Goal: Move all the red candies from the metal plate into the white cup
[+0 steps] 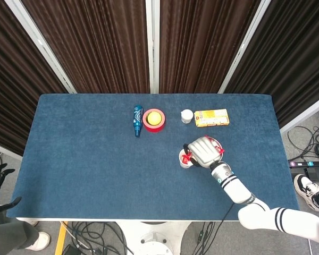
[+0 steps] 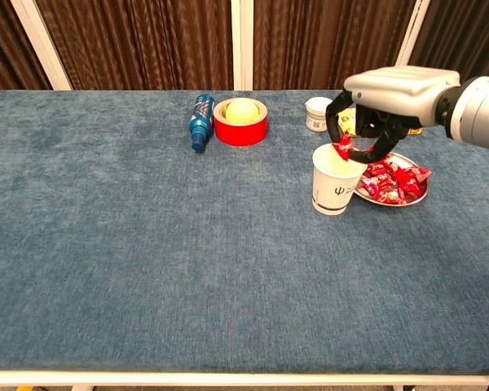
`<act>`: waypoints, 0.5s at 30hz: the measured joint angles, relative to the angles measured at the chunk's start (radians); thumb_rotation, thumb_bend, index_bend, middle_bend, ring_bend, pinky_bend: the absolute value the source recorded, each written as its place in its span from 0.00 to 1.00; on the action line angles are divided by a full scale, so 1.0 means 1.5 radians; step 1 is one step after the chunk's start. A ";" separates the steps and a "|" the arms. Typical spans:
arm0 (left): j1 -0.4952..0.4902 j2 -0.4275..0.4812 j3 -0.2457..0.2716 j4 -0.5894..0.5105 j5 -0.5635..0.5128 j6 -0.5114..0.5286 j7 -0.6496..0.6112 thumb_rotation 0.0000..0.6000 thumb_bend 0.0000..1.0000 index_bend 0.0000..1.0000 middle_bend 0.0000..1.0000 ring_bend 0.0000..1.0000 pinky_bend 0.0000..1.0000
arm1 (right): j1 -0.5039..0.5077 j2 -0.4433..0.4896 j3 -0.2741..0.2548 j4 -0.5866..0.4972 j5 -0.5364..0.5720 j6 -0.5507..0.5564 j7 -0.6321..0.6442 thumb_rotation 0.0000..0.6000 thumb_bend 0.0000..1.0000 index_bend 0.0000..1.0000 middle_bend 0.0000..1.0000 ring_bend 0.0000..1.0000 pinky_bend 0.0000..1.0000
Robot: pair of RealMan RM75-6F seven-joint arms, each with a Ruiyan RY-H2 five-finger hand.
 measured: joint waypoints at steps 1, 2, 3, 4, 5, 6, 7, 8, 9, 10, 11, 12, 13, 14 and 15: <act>0.000 0.000 0.000 0.000 0.000 0.000 0.001 1.00 0.00 0.30 0.24 0.14 0.18 | 0.000 -0.001 0.000 0.001 0.000 0.000 0.000 1.00 0.32 0.36 0.99 0.99 1.00; 0.000 0.000 -0.001 -0.001 0.000 0.001 0.001 1.00 0.00 0.30 0.24 0.14 0.18 | 0.000 -0.001 0.000 0.001 0.000 0.002 0.001 1.00 0.31 0.34 0.99 0.99 1.00; 0.000 0.000 -0.001 -0.001 0.000 0.001 0.001 1.00 0.00 0.30 0.24 0.14 0.18 | 0.000 -0.001 0.001 0.001 0.000 0.004 0.002 1.00 0.30 0.31 0.99 0.99 1.00; 0.000 -0.001 -0.001 0.000 -0.001 0.001 0.001 1.00 0.00 0.30 0.24 0.14 0.18 | -0.001 -0.001 0.002 0.000 0.000 0.007 0.003 1.00 0.29 0.30 0.99 0.99 1.00; 0.000 -0.002 -0.002 0.000 -0.002 0.001 0.001 1.00 0.00 0.30 0.24 0.14 0.18 | -0.002 0.001 0.002 -0.001 0.000 0.009 0.005 1.00 0.28 0.29 0.99 0.99 1.00; 0.000 -0.002 -0.001 0.001 -0.002 0.000 0.000 1.00 0.00 0.30 0.24 0.14 0.18 | -0.004 0.003 0.003 -0.004 0.000 0.013 0.008 1.00 0.26 0.29 0.99 0.99 1.00; 0.000 -0.002 -0.001 0.001 -0.002 -0.002 -0.001 1.00 0.00 0.30 0.24 0.14 0.18 | -0.006 0.006 0.004 -0.006 0.000 0.017 0.010 1.00 0.24 0.29 0.99 0.99 1.00; -0.001 -0.002 -0.001 0.000 -0.003 -0.003 -0.002 1.00 0.00 0.30 0.24 0.14 0.18 | -0.009 0.008 0.005 -0.008 0.001 0.022 0.013 1.00 0.23 0.29 0.99 0.99 1.00; -0.001 -0.002 -0.002 0.001 -0.003 -0.004 -0.003 1.00 0.00 0.30 0.24 0.14 0.18 | -0.014 0.013 0.008 -0.010 0.001 0.030 0.018 1.00 0.22 0.29 0.99 0.99 1.00; -0.002 -0.002 -0.002 0.001 -0.002 -0.003 -0.003 1.00 0.00 0.30 0.24 0.14 0.18 | -0.019 0.018 0.009 -0.011 0.003 0.037 0.024 1.00 0.20 0.29 0.99 0.99 1.00; -0.002 -0.002 -0.003 0.001 -0.002 -0.002 -0.003 1.00 0.00 0.30 0.24 0.14 0.18 | -0.024 0.024 0.011 -0.012 0.004 0.043 0.031 1.00 0.19 0.29 0.99 0.99 1.00; -0.002 -0.002 -0.003 0.002 0.000 0.000 -0.003 1.00 0.00 0.30 0.24 0.14 0.18 | -0.032 0.032 0.012 -0.011 0.008 0.048 0.040 1.00 0.17 0.31 0.99 0.99 1.00; -0.002 -0.001 -0.003 0.002 0.001 0.001 -0.003 1.00 0.00 0.30 0.24 0.14 0.18 | -0.037 0.037 0.012 -0.008 0.013 0.050 0.045 1.00 0.16 0.33 0.99 0.99 1.00; -0.002 -0.001 -0.004 0.001 0.002 0.002 -0.003 1.00 0.00 0.30 0.24 0.14 0.18 | -0.041 0.041 0.011 -0.003 0.018 0.051 0.048 1.00 0.14 0.36 0.99 0.99 1.00; -0.003 -0.002 -0.004 0.000 0.003 0.002 -0.003 1.00 0.00 0.30 0.24 0.14 0.18 | -0.046 0.043 0.007 0.004 0.022 0.050 0.049 1.00 0.12 0.39 0.99 0.99 1.00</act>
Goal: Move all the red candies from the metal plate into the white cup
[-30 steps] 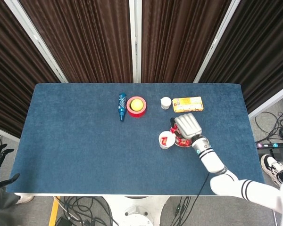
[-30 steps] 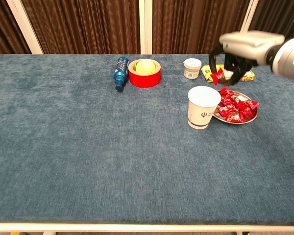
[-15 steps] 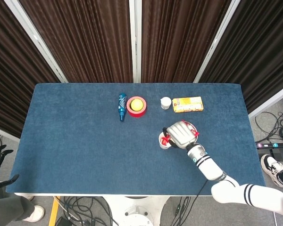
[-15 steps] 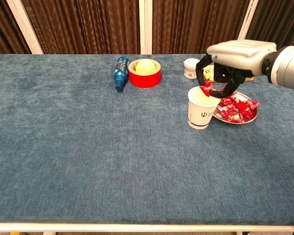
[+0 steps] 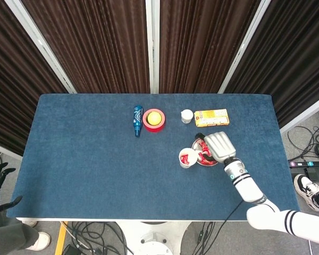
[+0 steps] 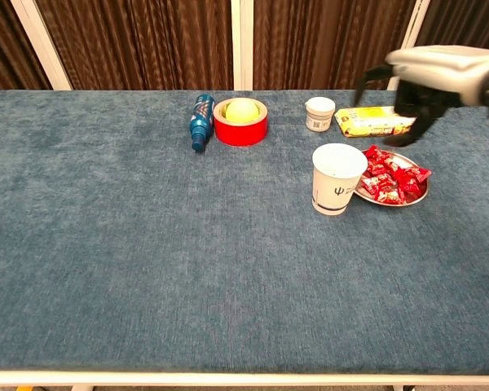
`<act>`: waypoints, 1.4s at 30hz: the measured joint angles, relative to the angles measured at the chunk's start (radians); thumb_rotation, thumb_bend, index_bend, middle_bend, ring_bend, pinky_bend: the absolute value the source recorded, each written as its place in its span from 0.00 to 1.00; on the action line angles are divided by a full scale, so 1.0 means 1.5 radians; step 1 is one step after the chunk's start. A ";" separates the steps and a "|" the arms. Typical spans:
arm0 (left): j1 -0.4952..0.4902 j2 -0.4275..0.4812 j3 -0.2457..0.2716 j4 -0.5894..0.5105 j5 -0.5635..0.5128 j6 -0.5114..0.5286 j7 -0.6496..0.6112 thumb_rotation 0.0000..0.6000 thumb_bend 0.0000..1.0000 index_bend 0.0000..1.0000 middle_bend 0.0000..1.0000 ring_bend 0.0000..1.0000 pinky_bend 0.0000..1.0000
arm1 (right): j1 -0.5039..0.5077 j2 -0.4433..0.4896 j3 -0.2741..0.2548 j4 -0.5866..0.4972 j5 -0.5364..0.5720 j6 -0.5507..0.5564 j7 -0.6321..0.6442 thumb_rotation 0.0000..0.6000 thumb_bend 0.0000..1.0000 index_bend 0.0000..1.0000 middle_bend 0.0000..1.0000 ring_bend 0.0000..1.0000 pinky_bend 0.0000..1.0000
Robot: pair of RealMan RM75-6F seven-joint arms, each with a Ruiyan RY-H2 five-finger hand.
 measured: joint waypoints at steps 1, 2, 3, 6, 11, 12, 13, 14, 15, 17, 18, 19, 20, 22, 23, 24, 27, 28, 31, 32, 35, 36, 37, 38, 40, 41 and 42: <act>0.000 0.000 0.000 -0.001 0.001 0.000 0.001 1.00 0.00 0.30 0.24 0.14 0.18 | -0.003 0.001 -0.004 0.006 0.002 -0.002 0.000 1.00 0.12 0.41 0.99 0.99 1.00; -0.001 0.000 0.000 -0.002 0.002 0.001 0.002 1.00 0.00 0.30 0.24 0.14 0.18 | -0.005 0.000 -0.011 0.013 0.005 -0.008 0.001 1.00 0.11 0.42 0.99 0.99 1.00; -0.001 0.000 0.000 -0.004 0.003 0.001 0.003 1.00 0.00 0.30 0.24 0.14 0.18 | -0.007 -0.001 -0.015 0.019 0.007 -0.014 0.002 1.00 0.11 0.43 0.99 0.99 1.00; -0.002 0.002 0.001 -0.008 0.006 0.001 0.008 1.00 0.00 0.30 0.24 0.14 0.18 | -0.009 -0.013 -0.030 0.042 0.011 -0.036 0.002 1.00 0.14 0.44 0.99 0.99 1.00; -0.001 0.004 0.001 -0.012 0.005 0.003 0.012 1.00 0.00 0.30 0.24 0.14 0.18 | -0.008 -0.049 -0.048 0.093 0.014 -0.067 -0.002 1.00 0.17 0.45 0.99 0.99 1.00; 0.000 0.004 0.001 -0.013 0.004 0.002 0.013 1.00 0.00 0.30 0.24 0.14 0.18 | -0.007 -0.058 -0.050 0.105 0.014 -0.073 -0.003 1.00 0.18 0.45 0.99 0.99 1.00; -0.001 0.005 0.002 -0.014 0.003 0.001 0.013 1.00 0.00 0.30 0.24 0.14 0.18 | -0.006 -0.064 -0.051 0.114 0.015 -0.077 -0.003 1.00 0.19 0.46 0.99 0.99 1.00; 0.000 0.005 0.002 -0.014 0.002 0.000 0.014 1.00 0.00 0.30 0.24 0.14 0.18 | -0.005 -0.070 -0.052 0.123 0.015 -0.080 -0.003 1.00 0.20 0.46 0.99 0.99 1.00; 0.000 0.005 0.002 -0.015 0.002 0.000 0.014 1.00 0.00 0.30 0.24 0.14 0.18 | -0.004 -0.076 -0.053 0.135 0.017 -0.084 -0.003 1.00 0.21 0.46 0.99 0.99 1.00; 0.000 0.005 0.002 -0.015 0.001 0.000 0.014 1.00 0.00 0.30 0.24 0.14 0.18 | -0.003 -0.086 -0.053 0.149 0.019 -0.089 -0.004 1.00 0.22 0.46 0.99 0.99 1.00; 0.001 0.004 0.002 -0.015 0.001 0.001 0.014 1.00 0.00 0.30 0.24 0.14 0.18 | -0.003 -0.090 -0.053 0.156 0.021 -0.093 -0.005 1.00 0.22 0.46 0.99 0.99 1.00; 0.001 0.004 0.002 -0.014 0.000 0.001 0.014 1.00 0.00 0.30 0.24 0.14 0.18 | -0.002 -0.092 -0.053 0.159 0.023 -0.095 -0.005 1.00 0.22 0.46 0.99 0.99 1.00; 0.000 0.004 0.002 -0.014 0.000 0.000 0.014 1.00 0.00 0.30 0.24 0.14 0.18 | -0.002 -0.094 -0.053 0.162 0.024 -0.097 -0.006 1.00 0.22 0.46 0.99 0.99 1.00; -0.001 0.004 0.002 -0.013 0.000 -0.002 0.015 1.00 0.00 0.30 0.24 0.14 0.18 | -0.001 -0.097 -0.052 0.170 0.028 -0.102 -0.007 1.00 0.23 0.46 0.99 0.99 1.00; -0.001 0.004 0.002 -0.013 0.001 -0.002 0.015 1.00 0.00 0.30 0.24 0.14 0.18 | -0.001 -0.099 -0.052 0.173 0.030 -0.104 -0.008 1.00 0.23 0.46 0.99 0.99 1.00; -0.001 0.003 0.002 -0.012 0.001 -0.002 0.015 1.00 0.00 0.30 0.24 0.14 0.18 | 0.000 -0.102 -0.052 0.179 0.033 -0.108 -0.009 1.00 0.23 0.46 0.99 0.99 1.00; 0.000 0.002 0.002 -0.011 -0.001 -0.001 0.014 1.00 0.00 0.30 0.24 0.14 0.18 | 0.003 -0.113 -0.050 0.193 0.040 -0.117 -0.011 1.00 0.23 0.46 0.99 0.99 1.00; 0.000 0.002 0.002 -0.010 -0.002 -0.002 0.014 1.00 0.00 0.30 0.24 0.14 0.18 | 0.005 -0.116 -0.049 0.197 0.042 -0.120 -0.012 1.00 0.23 0.46 0.99 0.99 1.00; 0.002 0.002 0.003 -0.008 -0.004 -0.004 0.012 1.00 0.00 0.30 0.24 0.14 0.18 | 0.009 -0.126 -0.047 0.209 0.046 -0.128 -0.016 1.00 0.26 0.48 0.99 0.99 1.00; 0.002 0.002 0.004 -0.008 -0.004 -0.003 0.012 1.00 0.00 0.30 0.24 0.14 0.18 | 0.011 -0.129 -0.047 0.212 0.047 -0.129 -0.017 1.00 0.27 0.50 0.99 0.99 1.00; 0.005 0.001 0.004 -0.005 -0.006 -0.001 0.009 1.00 0.00 0.30 0.24 0.14 0.18 | 0.013 -0.137 -0.045 0.219 0.049 -0.131 -0.021 1.00 0.32 0.57 0.99 0.99 1.00; 0.005 0.001 0.004 -0.004 -0.006 -0.001 0.008 1.00 0.00 0.30 0.24 0.14 0.18 | 0.013 -0.138 -0.044 0.220 0.049 -0.129 -0.021 1.00 0.33 0.59 1.00 0.99 1.00; 0.006 0.001 0.004 -0.004 -0.006 -0.001 0.007 1.00 0.00 0.30 0.24 0.14 0.18 | 0.013 -0.137 -0.042 0.219 0.048 -0.127 -0.020 1.00 0.33 0.60 1.00 0.99 1.00; 0.006 0.001 0.004 -0.003 -0.006 -0.001 0.007 1.00 0.00 0.30 0.24 0.14 0.18 | 0.013 -0.136 -0.041 0.217 0.047 -0.124 -0.019 1.00 0.33 0.60 1.00 0.99 1.00; 0.006 0.001 0.004 -0.003 -0.005 0.000 0.006 1.00 0.00 0.30 0.24 0.14 0.18 | 0.011 -0.130 -0.036 0.208 0.043 -0.114 -0.015 1.00 0.33 0.60 1.00 0.99 1.00; 0.006 0.001 0.004 -0.002 -0.005 0.001 0.005 1.00 0.00 0.30 0.24 0.14 0.18 | 0.010 -0.125 -0.034 0.201 0.040 -0.108 -0.013 1.00 0.33 0.60 1.00 0.99 1.00; 0.006 0.001 0.003 -0.002 -0.005 0.002 0.005 1.00 0.00 0.30 0.24 0.14 0.18 | 0.008 -0.117 -0.030 0.191 0.036 -0.097 -0.011 1.00 0.33 0.60 1.00 0.99 1.00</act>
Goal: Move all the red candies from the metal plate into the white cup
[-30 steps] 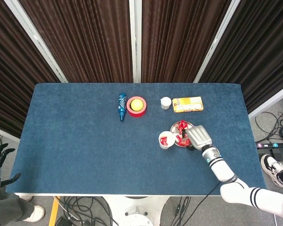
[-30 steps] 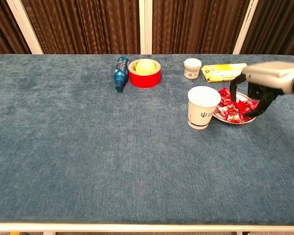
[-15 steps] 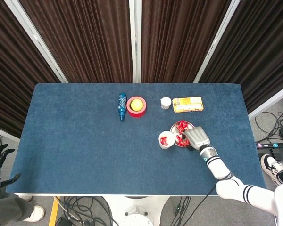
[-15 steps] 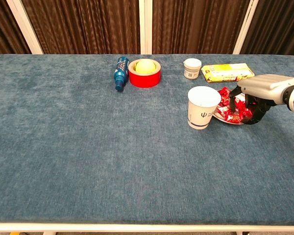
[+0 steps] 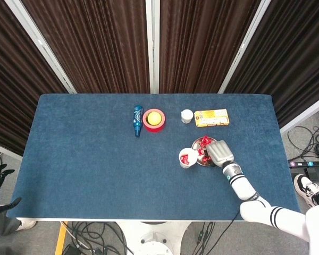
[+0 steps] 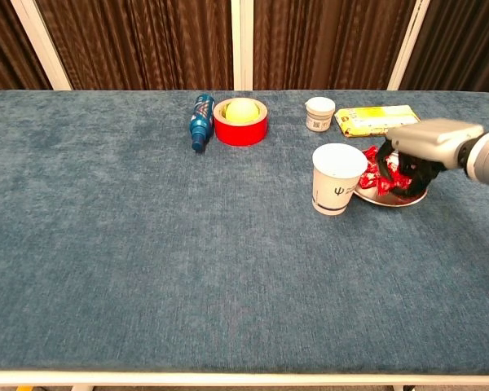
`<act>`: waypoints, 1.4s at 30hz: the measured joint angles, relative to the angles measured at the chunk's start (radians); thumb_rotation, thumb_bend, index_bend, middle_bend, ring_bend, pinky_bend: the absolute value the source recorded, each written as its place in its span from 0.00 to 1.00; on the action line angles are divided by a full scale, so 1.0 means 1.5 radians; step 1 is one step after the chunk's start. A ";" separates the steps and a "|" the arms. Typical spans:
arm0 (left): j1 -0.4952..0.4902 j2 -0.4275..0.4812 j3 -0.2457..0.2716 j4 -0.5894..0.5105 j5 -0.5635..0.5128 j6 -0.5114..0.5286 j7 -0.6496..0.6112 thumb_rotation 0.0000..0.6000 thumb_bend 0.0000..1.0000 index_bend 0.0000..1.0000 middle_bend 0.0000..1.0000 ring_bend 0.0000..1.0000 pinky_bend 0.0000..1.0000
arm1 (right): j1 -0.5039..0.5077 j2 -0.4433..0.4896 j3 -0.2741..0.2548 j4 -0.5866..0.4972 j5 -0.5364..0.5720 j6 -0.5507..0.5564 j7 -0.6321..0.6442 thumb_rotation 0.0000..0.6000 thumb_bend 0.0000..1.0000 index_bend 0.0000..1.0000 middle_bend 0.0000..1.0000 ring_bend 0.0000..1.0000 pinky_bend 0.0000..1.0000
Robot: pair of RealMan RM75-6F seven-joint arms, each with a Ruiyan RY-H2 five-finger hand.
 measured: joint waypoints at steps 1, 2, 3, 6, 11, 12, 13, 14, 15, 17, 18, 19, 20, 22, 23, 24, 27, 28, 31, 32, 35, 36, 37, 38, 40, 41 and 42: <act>0.000 0.000 0.000 0.000 0.000 0.001 0.000 1.00 0.00 0.30 0.24 0.14 0.18 | -0.002 0.007 0.003 -0.010 -0.004 0.010 0.002 1.00 0.33 0.60 1.00 0.99 1.00; 0.000 0.000 0.000 0.000 0.001 0.001 0.000 1.00 0.00 0.30 0.24 0.14 0.18 | -0.004 0.015 0.006 -0.021 -0.008 0.020 0.004 1.00 0.33 0.60 1.00 0.99 1.00; 0.000 0.000 -0.001 0.000 0.002 0.001 0.000 1.00 0.00 0.30 0.24 0.14 0.18 | -0.007 0.027 0.011 -0.038 -0.015 0.034 0.006 1.00 0.33 0.60 1.00 0.99 1.00; -0.001 0.001 0.000 0.000 0.004 0.002 0.001 1.00 0.00 0.30 0.24 0.14 0.18 | -0.016 0.061 0.023 -0.091 -0.036 0.073 0.014 1.00 0.33 0.61 1.00 0.99 1.00; -0.001 -0.001 0.000 -0.001 0.005 0.002 0.002 1.00 0.00 0.30 0.24 0.14 0.18 | -0.025 0.112 0.039 -0.183 -0.081 0.113 0.026 1.00 0.33 0.61 1.00 0.99 1.00; 0.000 -0.001 0.000 -0.001 0.005 0.002 0.001 1.00 0.00 0.30 0.24 0.14 0.18 | -0.024 0.121 0.040 -0.200 -0.089 0.114 0.025 1.00 0.33 0.61 1.00 0.99 1.00; 0.000 -0.001 0.000 0.000 0.005 0.003 0.001 1.00 0.00 0.30 0.24 0.14 0.18 | -0.021 0.127 0.041 -0.209 -0.093 0.112 0.022 1.00 0.33 0.60 1.00 0.99 1.00; 0.001 -0.001 0.000 0.000 0.004 0.003 0.000 1.00 0.00 0.30 0.24 0.14 0.18 | -0.019 0.129 0.041 -0.213 -0.094 0.108 0.017 1.00 0.33 0.59 1.00 0.99 1.00; 0.002 -0.001 0.001 0.001 0.004 0.004 -0.001 1.00 0.00 0.30 0.24 0.14 0.18 | -0.014 0.126 0.040 -0.213 -0.092 0.101 0.008 1.00 0.33 0.57 1.00 0.99 1.00; 0.002 -0.003 0.001 0.003 0.003 0.003 -0.003 1.00 0.00 0.30 0.24 0.14 0.18 | -0.006 0.114 0.039 -0.209 -0.086 0.090 -0.005 1.00 0.33 0.55 1.00 0.99 1.00; 0.003 -0.003 0.001 0.005 0.001 0.002 -0.004 1.00 0.00 0.30 0.24 0.14 0.18 | -0.001 0.103 0.038 -0.204 -0.080 0.083 -0.013 1.00 0.33 0.53 1.00 0.99 1.00; 0.003 -0.003 0.001 0.006 0.001 0.001 -0.005 1.00 0.00 0.30 0.24 0.14 0.18 | 0.003 0.095 0.037 -0.199 -0.076 0.078 -0.019 1.00 0.33 0.52 1.00 0.99 1.00; 0.003 -0.004 0.001 0.007 0.000 0.001 -0.006 1.00 0.00 0.30 0.24 0.14 0.18 | 0.007 0.087 0.036 -0.194 -0.071 0.073 -0.025 1.00 0.33 0.49 1.00 0.99 1.00; 0.003 -0.005 0.001 0.010 0.000 0.000 -0.009 1.00 0.00 0.30 0.24 0.14 0.18 | 0.015 0.072 0.033 -0.181 -0.062 0.066 -0.037 1.00 0.33 0.43 1.00 0.99 1.00; 0.003 -0.006 0.001 0.011 0.000 0.000 -0.010 1.00 0.00 0.30 0.24 0.14 0.18 | 0.017 0.067 0.032 -0.177 -0.060 0.065 -0.041 1.00 0.32 0.40 1.00 0.99 1.00; 0.003 -0.007 0.001 0.013 0.000 0.000 -0.011 1.00 0.00 0.30 0.24 0.14 0.18 | 0.019 0.062 0.031 -0.174 -0.057 0.064 -0.045 1.00 0.31 0.38 1.00 0.99 1.00; 0.004 -0.009 0.001 0.016 -0.001 0.000 -0.014 1.00 0.00 0.30 0.24 0.14 0.18 | 0.019 0.061 0.031 -0.173 -0.054 0.069 -0.046 1.00 0.27 0.29 1.00 0.99 1.00; 0.004 -0.009 0.001 0.017 -0.001 0.000 -0.015 1.00 0.00 0.30 0.24 0.14 0.18 | 0.017 0.062 0.032 -0.174 -0.055 0.073 -0.043 1.00 0.26 0.28 1.00 0.99 1.00; 0.004 -0.010 0.001 0.018 -0.001 -0.001 -0.015 1.00 0.00 0.30 0.24 0.14 0.18 | 0.006 0.073 0.036 -0.177 -0.057 0.091 -0.025 1.00 0.24 0.28 1.00 0.99 1.00; 0.003 -0.010 0.000 0.019 -0.001 -0.002 -0.015 1.00 0.00 0.30 0.24 0.14 0.18 | 0.002 0.079 0.038 -0.178 -0.057 0.096 -0.019 1.00 0.24 0.28 1.00 0.99 1.00; 0.002 -0.010 0.000 0.018 0.003 0.000 -0.014 1.00 0.00 0.30 0.24 0.14 0.18 | -0.010 0.100 0.037 -0.177 -0.052 0.103 -0.011 1.00 0.23 0.27 1.00 0.99 1.00; 0.002 -0.010 0.000 0.017 0.004 0.001 -0.014 1.00 0.00 0.30 0.24 0.14 0.18 | -0.013 0.105 0.035 -0.175 -0.045 0.101 -0.012 1.00 0.22 0.28 1.00 0.99 1.00; 0.001 -0.010 0.000 0.017 0.004 0.000 -0.014 1.00 0.00 0.30 0.24 0.14 0.18 | -0.015 0.107 0.032 -0.172 -0.038 0.098 -0.015 1.00 0.22 0.28 1.00 0.99 1.00; 0.001 -0.009 0.000 0.017 0.004 -0.001 -0.013 1.00 0.00 0.30 0.24 0.14 0.18 | -0.017 0.109 0.029 -0.168 -0.030 0.094 -0.018 1.00 0.21 0.29 1.00 0.99 1.00; 0.000 -0.009 0.000 0.014 0.005 -0.002 -0.011 1.00 0.00 0.30 0.24 0.14 0.18 | -0.019 0.110 0.020 -0.154 -0.011 0.080 -0.025 1.00 0.18 0.33 1.00 0.99 1.00; 0.000 -0.009 0.000 0.014 0.005 -0.002 -0.011 1.00 0.00 0.30 0.24 0.14 0.18 | -0.019 0.108 0.017 -0.146 -0.002 0.073 -0.027 1.00 0.16 0.34 1.00 0.99 1.00; -0.001 -0.009 0.001 0.012 0.006 -0.003 -0.010 1.00 0.00 0.30 0.24 0.14 0.18 | -0.020 0.105 0.013 -0.133 0.008 0.065 -0.030 1.00 0.14 0.35 1.00 0.99 1.00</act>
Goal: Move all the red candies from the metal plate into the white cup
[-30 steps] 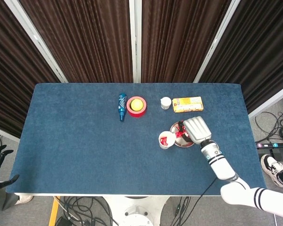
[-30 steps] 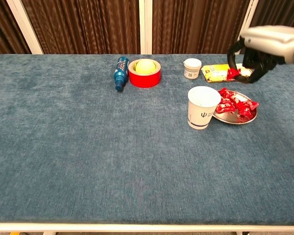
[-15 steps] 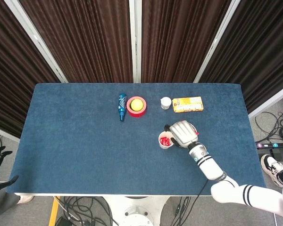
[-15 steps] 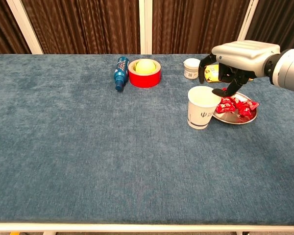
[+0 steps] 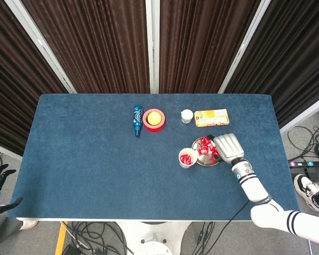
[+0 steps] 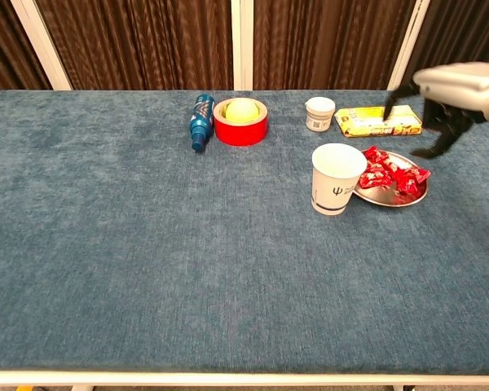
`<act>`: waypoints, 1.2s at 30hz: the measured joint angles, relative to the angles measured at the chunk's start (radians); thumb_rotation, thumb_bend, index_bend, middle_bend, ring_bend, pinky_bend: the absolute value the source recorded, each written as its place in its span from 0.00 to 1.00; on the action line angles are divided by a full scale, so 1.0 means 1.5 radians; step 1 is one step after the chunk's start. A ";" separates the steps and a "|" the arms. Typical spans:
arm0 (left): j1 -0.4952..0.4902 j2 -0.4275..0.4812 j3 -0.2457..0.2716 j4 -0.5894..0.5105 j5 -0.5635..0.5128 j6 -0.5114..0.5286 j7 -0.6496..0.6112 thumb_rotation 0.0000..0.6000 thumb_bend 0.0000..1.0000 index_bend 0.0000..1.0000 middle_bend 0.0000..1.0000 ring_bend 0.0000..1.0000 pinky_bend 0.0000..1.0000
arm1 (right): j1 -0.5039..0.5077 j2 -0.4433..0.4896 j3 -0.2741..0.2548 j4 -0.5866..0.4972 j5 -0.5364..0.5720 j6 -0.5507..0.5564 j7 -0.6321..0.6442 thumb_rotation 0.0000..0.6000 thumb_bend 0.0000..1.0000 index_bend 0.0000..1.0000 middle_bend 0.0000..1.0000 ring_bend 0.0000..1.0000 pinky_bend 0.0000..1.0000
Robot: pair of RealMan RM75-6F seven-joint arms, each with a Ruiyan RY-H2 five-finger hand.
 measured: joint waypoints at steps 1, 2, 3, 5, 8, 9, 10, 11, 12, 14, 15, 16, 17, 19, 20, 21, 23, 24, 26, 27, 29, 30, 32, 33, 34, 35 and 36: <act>0.000 0.000 0.000 -0.001 0.000 0.000 0.001 1.00 0.00 0.30 0.24 0.14 0.18 | 0.000 -0.004 -0.003 0.010 0.006 -0.006 -0.002 1.00 0.13 0.36 1.00 0.99 1.00; 0.000 0.000 0.001 -0.002 0.001 -0.001 0.002 1.00 0.00 0.30 0.24 0.14 0.18 | 0.000 -0.009 -0.006 0.021 0.011 -0.011 -0.005 1.00 0.13 0.37 1.00 0.99 1.00; -0.001 0.000 0.001 -0.003 0.001 -0.002 0.003 1.00 0.00 0.30 0.24 0.14 0.18 | 0.000 -0.017 -0.010 0.035 0.016 -0.017 -0.008 1.00 0.13 0.38 1.00 0.99 1.00; -0.001 0.002 0.002 -0.006 0.001 -0.002 0.005 1.00 0.00 0.30 0.24 0.14 0.18 | 0.001 -0.030 -0.015 0.056 0.023 -0.028 -0.011 1.00 0.13 0.39 1.00 0.99 1.00; -0.001 0.002 0.001 -0.008 0.002 -0.001 0.009 1.00 0.00 0.30 0.24 0.14 0.18 | 0.004 -0.048 -0.020 0.086 0.035 -0.045 -0.016 1.00 0.18 0.39 1.00 0.99 1.00; -0.001 0.002 0.002 -0.008 0.001 -0.002 0.009 1.00 0.00 0.30 0.24 0.14 0.18 | 0.005 -0.055 -0.021 0.096 0.039 -0.051 -0.017 1.00 0.20 0.40 1.00 0.99 1.00; -0.001 0.002 0.002 -0.009 0.001 -0.002 0.010 1.00 0.00 0.30 0.24 0.14 0.18 | 0.006 -0.060 -0.022 0.102 0.041 -0.055 -0.018 1.00 0.20 0.40 1.00 0.99 1.00; -0.001 0.002 0.002 -0.010 0.000 -0.003 0.010 1.00 0.00 0.30 0.24 0.14 0.18 | 0.007 -0.063 -0.023 0.108 0.043 -0.058 -0.018 1.00 0.21 0.40 1.00 0.99 1.00; -0.001 0.002 0.002 -0.010 0.000 -0.003 0.011 1.00 0.00 0.30 0.24 0.14 0.18 | 0.008 -0.067 -0.023 0.114 0.044 -0.061 -0.017 1.00 0.22 0.41 1.00 0.99 1.00; -0.001 0.003 0.002 -0.011 -0.001 -0.003 0.012 1.00 0.00 0.30 0.24 0.14 0.18 | 0.008 -0.072 -0.024 0.122 0.046 -0.065 -0.016 1.00 0.23 0.41 1.00 0.99 1.00; -0.001 0.003 0.002 -0.011 -0.001 -0.004 0.012 1.00 0.00 0.30 0.24 0.14 0.18 | 0.009 -0.075 -0.024 0.128 0.048 -0.068 -0.016 1.00 0.23 0.42 1.00 0.99 1.00; -0.001 0.004 0.002 -0.011 -0.002 -0.004 0.012 1.00 0.00 0.30 0.24 0.14 0.18 | 0.010 -0.077 -0.024 0.132 0.049 -0.070 -0.015 1.00 0.23 0.42 1.00 0.99 1.00; -0.001 0.004 0.002 -0.012 -0.002 -0.004 0.012 1.00 0.00 0.30 0.24 0.14 0.18 | 0.010 -0.079 -0.024 0.137 0.050 -0.072 -0.015 1.00 0.24 0.42 1.00 0.99 1.00; 0.000 0.003 0.002 -0.012 -0.001 -0.003 0.013 1.00 0.00 0.30 0.24 0.14 0.18 | 0.012 -0.085 -0.023 0.147 0.054 -0.078 -0.014 1.00 0.24 0.42 1.00 0.99 1.00; 0.000 0.003 0.002 -0.012 -0.001 -0.003 0.013 1.00 0.00 0.30 0.24 0.14 0.18 | 0.013 -0.087 -0.022 0.150 0.055 -0.081 -0.013 1.00 0.24 0.42 1.00 0.99 1.00; 0.000 0.003 0.003 -0.011 -0.002 -0.004 0.013 1.00 0.00 0.30 0.24 0.14 0.18 | 0.014 -0.091 -0.022 0.155 0.056 -0.084 -0.013 1.00 0.24 0.42 1.00 0.99 1.00; -0.001 0.003 0.002 -0.010 -0.003 -0.005 0.012 1.00 0.00 0.30 0.24 0.14 0.18 | 0.017 -0.095 -0.022 0.161 0.057 -0.088 -0.014 1.00 0.24 0.42 1.00 0.99 1.00; -0.001 0.003 0.002 -0.010 -0.004 -0.006 0.012 1.00 0.00 0.30 0.24 0.14 0.18 | 0.018 -0.098 -0.022 0.165 0.058 -0.092 -0.014 1.00 0.25 0.42 1.00 0.99 1.00; -0.001 0.003 0.002 -0.009 -0.005 -0.007 0.011 1.00 0.00 0.30 0.24 0.14 0.18 | 0.021 -0.103 -0.022 0.172 0.060 -0.096 -0.015 1.00 0.26 0.42 1.00 0.99 1.00; -0.001 0.002 0.002 -0.008 -0.006 -0.007 0.010 1.00 0.00 0.30 0.24 0.14 0.18 | 0.022 -0.107 -0.021 0.176 0.061 -0.098 -0.016 1.00 0.27 0.42 1.00 0.99 1.00; 0.000 0.001 0.002 -0.006 -0.007 -0.007 0.009 1.00 0.00 0.30 0.24 0.14 0.18 | 0.025 -0.111 -0.020 0.181 0.063 -0.101 -0.016 1.00 0.29 0.42 1.00 0.99 1.00; 0.000 0.000 0.002 -0.005 -0.007 -0.008 0.008 1.00 0.00 0.30 0.24 0.14 0.18 | 0.027 -0.114 -0.019 0.185 0.064 -0.104 -0.017 1.00 0.30 0.43 1.00 0.99 1.00; 0.000 -0.001 0.002 -0.003 -0.009 -0.009 0.006 1.00 0.00 0.30 0.24 0.14 0.18 | 0.030 -0.118 -0.018 0.189 0.067 -0.107 -0.020 1.00 0.33 0.47 1.00 0.99 1.00; 0.000 -0.001 0.002 -0.001 -0.009 -0.009 0.005 1.00 0.00 0.30 0.24 0.14 0.18 | 0.032 -0.122 -0.018 0.192 0.069 -0.108 -0.021 1.00 0.34 0.48 1.00 0.99 1.00; 0.000 -0.002 0.002 0.000 -0.010 -0.009 0.004 1.00 0.00 0.30 0.24 0.14 0.18 | 0.033 -0.124 -0.017 0.194 0.071 -0.108 -0.022 1.00 0.36 0.51 1.00 0.99 1.00; 0.001 -0.002 0.002 0.001 -0.010 -0.009 0.003 1.00 0.00 0.30 0.24 0.14 0.18 | 0.034 -0.126 -0.016 0.196 0.072 -0.108 -0.023 1.00 0.39 0.54 1.00 0.99 1.00; 0.001 -0.003 0.001 0.002 -0.010 -0.009 0.002 1.00 0.00 0.30 0.24 0.14 0.18 | 0.034 -0.127 -0.014 0.196 0.073 -0.107 -0.023 1.00 0.41 0.58 1.00 0.99 1.00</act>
